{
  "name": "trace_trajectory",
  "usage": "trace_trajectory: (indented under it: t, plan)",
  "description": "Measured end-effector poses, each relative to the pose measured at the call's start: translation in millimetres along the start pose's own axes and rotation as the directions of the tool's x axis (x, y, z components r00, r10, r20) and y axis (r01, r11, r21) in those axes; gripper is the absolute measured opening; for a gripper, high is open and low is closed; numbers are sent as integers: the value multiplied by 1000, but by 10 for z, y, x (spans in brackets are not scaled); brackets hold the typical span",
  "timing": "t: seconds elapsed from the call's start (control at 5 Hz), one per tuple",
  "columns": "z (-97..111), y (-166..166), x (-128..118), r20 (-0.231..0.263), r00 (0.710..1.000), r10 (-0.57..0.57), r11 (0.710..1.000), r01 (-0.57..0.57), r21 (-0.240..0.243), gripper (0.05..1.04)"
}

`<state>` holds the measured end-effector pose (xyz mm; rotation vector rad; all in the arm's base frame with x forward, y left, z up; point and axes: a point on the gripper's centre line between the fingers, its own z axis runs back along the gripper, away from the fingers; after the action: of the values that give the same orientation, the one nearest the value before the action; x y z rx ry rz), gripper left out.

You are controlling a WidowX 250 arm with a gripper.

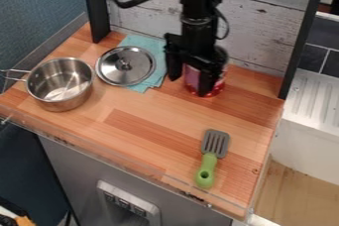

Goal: Move red can to the top right of the table

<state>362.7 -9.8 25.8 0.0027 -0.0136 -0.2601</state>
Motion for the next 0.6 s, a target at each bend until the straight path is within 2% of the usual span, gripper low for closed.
trace_trajectory:
  t: [0.2,0.4,0.6]
  plan:
    - [48,-60,64,3,1000,6,1000,-6,0,1000]
    - [97,-28,-13,-45,998,48,998,-46,40,1000]
    - [578,50,-252,15,992,123,987,-124,105,1000]
